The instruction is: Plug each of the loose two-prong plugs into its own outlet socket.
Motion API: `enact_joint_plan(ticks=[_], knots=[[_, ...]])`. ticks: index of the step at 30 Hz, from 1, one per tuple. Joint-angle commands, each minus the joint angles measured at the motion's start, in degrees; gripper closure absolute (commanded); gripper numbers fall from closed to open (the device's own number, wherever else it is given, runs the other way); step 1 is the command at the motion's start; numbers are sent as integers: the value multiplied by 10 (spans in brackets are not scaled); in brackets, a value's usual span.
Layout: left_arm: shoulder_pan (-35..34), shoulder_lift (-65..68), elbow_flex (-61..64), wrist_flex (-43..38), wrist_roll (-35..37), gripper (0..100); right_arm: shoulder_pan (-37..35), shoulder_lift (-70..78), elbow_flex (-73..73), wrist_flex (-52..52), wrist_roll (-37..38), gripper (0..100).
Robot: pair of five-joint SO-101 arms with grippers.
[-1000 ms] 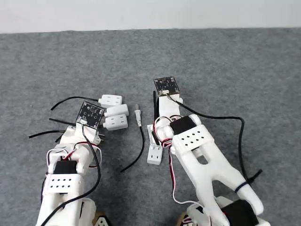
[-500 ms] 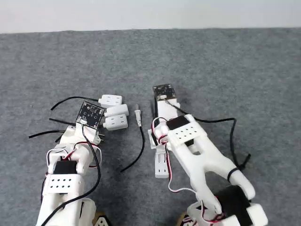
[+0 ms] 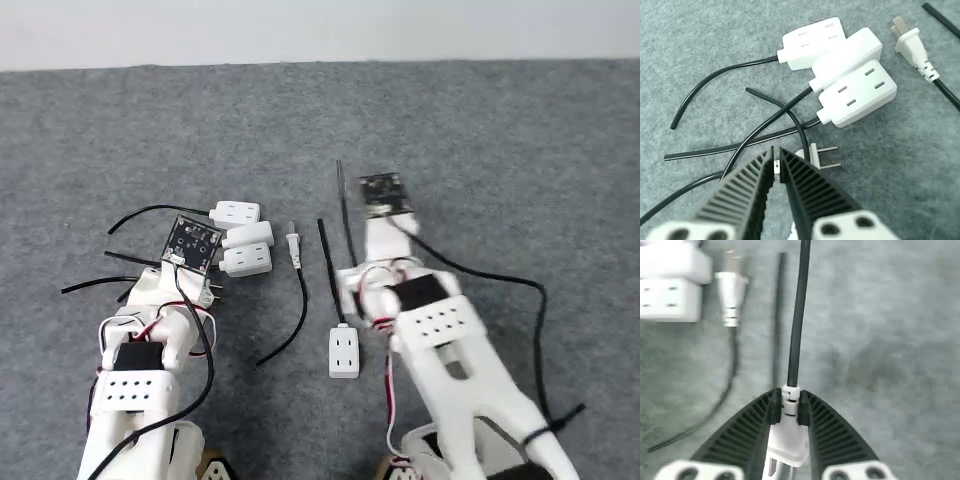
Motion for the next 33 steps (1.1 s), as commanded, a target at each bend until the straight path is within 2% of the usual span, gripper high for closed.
enact_joint_plan(ticks=[1, 5, 8, 10, 13, 15, 19, 22, 28, 30, 33], knots=[[4, -6, -20, 17, 4, 987, 85, 9, -47, 38, 26, 991], [5, -6, -20, 22, 4, 986, 153, 99, -89, 89, 87, 991], [46, -10, -29, 77, 8, 985, 195, 158, -105, 40, 108, 991], [129, -11, -55, 169, 40, 985, 218, 187, -116, -4, 108, 991], [301, -6, -118, 284, 200, 984, 236, 224, -136, -36, 107, 991], [373, 3, -133, 270, 283, 965, 236, 252, -151, -42, 106, 991], [419, 85, -117, 192, 384, 780, 240, 300, -185, -36, 97, 991], [451, 178, -153, 193, 495, 683, 239, 320, -199, -36, 95, 991], [470, 306, -255, 201, 510, 685, 235, 327, -205, -36, 95, 991], [472, 327, -276, 200, 538, 685, 236, 327, -205, -36, 95, 991], [474, 360, -289, 165, 560, 686, 239, 327, -205, -35, 95, 991]])
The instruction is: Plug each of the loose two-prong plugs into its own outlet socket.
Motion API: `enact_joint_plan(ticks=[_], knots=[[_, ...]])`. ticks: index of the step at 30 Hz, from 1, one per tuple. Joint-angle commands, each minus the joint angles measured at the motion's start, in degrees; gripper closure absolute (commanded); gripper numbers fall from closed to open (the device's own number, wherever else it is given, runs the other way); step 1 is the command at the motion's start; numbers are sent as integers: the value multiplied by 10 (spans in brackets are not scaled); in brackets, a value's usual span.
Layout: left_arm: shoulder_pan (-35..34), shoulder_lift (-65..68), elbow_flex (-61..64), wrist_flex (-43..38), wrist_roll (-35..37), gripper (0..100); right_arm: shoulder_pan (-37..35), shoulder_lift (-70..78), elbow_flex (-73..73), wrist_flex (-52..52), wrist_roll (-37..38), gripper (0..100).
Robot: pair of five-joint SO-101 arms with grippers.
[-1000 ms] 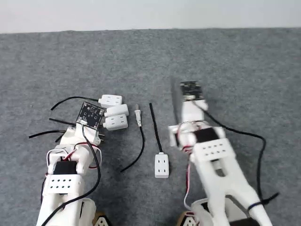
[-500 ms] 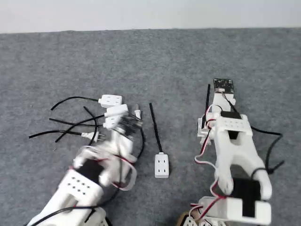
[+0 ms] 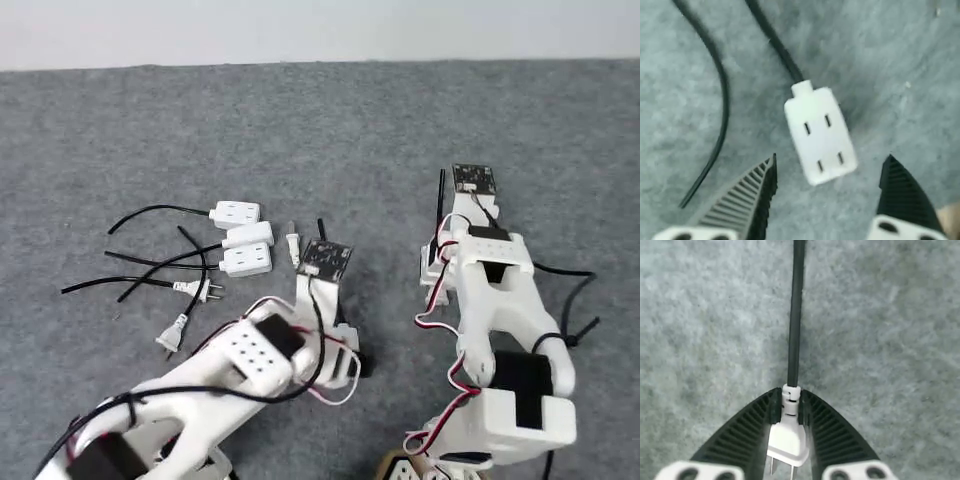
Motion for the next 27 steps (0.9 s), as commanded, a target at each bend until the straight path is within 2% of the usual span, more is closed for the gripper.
enact_joint_plan(ticks=[1, 4, 13, 15, 18, 22, 27], knots=[[2, 40, -38, -39, 24, 690, 5, -5, -34, 0, -6, 991], [1, 88, -51, -49, 24, 714, 5, -6, -34, 5, -6, 991], [0, 177, -131, -2, 11, 825, 5, -7, -34, 7, -4, 991], [0, 185, -141, 2, -19, 868, 5, -7, -34, 7, -3, 991], [2, 186, -146, 2, -55, 989, 5, -7, -34, 7, -3, 991], [-4, 185, -153, -10, -81, 987, 5, -7, -34, 7, -3, 991], [-57, 191, -196, -53, -68, 987, 5, -6, -34, 7, -3, 991]])
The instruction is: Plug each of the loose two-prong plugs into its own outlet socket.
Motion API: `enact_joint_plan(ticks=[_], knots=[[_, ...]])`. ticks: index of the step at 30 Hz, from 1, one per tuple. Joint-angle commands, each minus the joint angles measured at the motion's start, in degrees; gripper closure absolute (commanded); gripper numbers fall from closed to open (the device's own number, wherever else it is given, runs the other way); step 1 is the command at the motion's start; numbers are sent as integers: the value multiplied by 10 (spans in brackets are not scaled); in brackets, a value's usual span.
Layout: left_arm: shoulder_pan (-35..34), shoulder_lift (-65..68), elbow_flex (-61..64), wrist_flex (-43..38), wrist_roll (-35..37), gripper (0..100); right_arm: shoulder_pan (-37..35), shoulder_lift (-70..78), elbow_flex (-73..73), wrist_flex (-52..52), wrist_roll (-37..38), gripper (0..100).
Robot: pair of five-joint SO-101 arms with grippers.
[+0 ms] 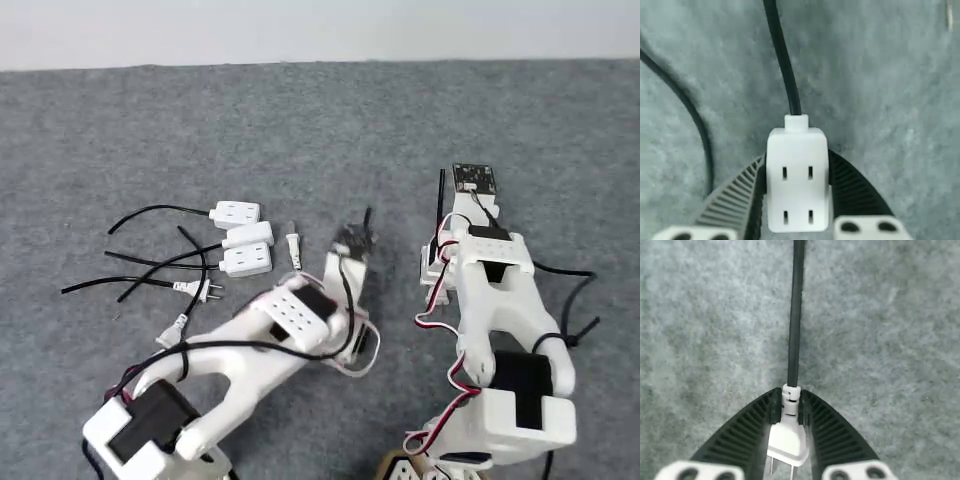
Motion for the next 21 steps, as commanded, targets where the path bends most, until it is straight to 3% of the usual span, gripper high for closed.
enact_joint_plan(ticks=[1, 8, 15, 21], knots=[[-41, 0, -60, -33, 23, 987, 5, -6, -34, 7, -3, 991], [-91, 15, -153, -37, 113, 987, 5, -4, -34, 7, -3, 991], [-113, 206, -311, -33, 126, 987, 6, -3, -34, 7, -3, 991], [-155, 326, -495, 87, 124, 967, 6, -2, -34, 7, -2, 991]])
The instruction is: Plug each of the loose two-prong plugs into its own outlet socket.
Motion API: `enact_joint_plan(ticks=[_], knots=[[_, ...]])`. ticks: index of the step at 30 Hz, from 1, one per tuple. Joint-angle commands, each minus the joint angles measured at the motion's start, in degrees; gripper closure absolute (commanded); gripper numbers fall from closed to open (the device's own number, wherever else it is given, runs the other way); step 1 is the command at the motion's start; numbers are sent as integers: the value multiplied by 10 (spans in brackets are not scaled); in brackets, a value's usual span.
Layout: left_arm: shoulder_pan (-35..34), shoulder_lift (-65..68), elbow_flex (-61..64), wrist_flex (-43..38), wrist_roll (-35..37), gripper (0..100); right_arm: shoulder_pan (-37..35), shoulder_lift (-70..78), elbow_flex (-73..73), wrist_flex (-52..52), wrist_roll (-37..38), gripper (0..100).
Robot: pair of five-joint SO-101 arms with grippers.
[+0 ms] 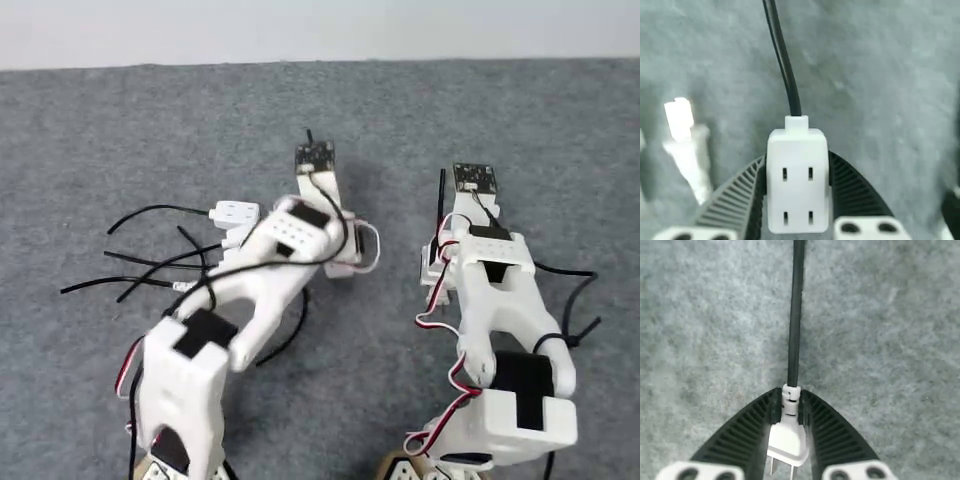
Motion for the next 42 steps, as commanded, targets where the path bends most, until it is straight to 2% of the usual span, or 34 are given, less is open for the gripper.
enact_joint_plan(ticks=[1, 4, 8, 16, 22, 30, 35, 42], knots=[[-18, 40, -121, 73, 0, 941, 6, -2, -34, 7, -2, 991], [-18, 69, -175, 133, -13, 826, 6, -2, -34, 6, -2, 991], [-18, 76, -188, 154, -15, 708, 6, -2, -34, 5, -2, 991], [-14, 4, -170, 224, -18, 703, 6, -2, -34, 4, 8, 991], [-15, -144, -26, 188, -56, 703, 6, -2, -34, 4, 8, 991], [-28, -405, 306, 47, -135, 703, 5, -2, -34, 7, 10, 991], [-111, -555, 480, -6, -225, 703, 0, -2, -34, 7, 11, 977], [-313, -690, 639, -58, -352, 703, 0, -1, -44, 8, 10, 783]])
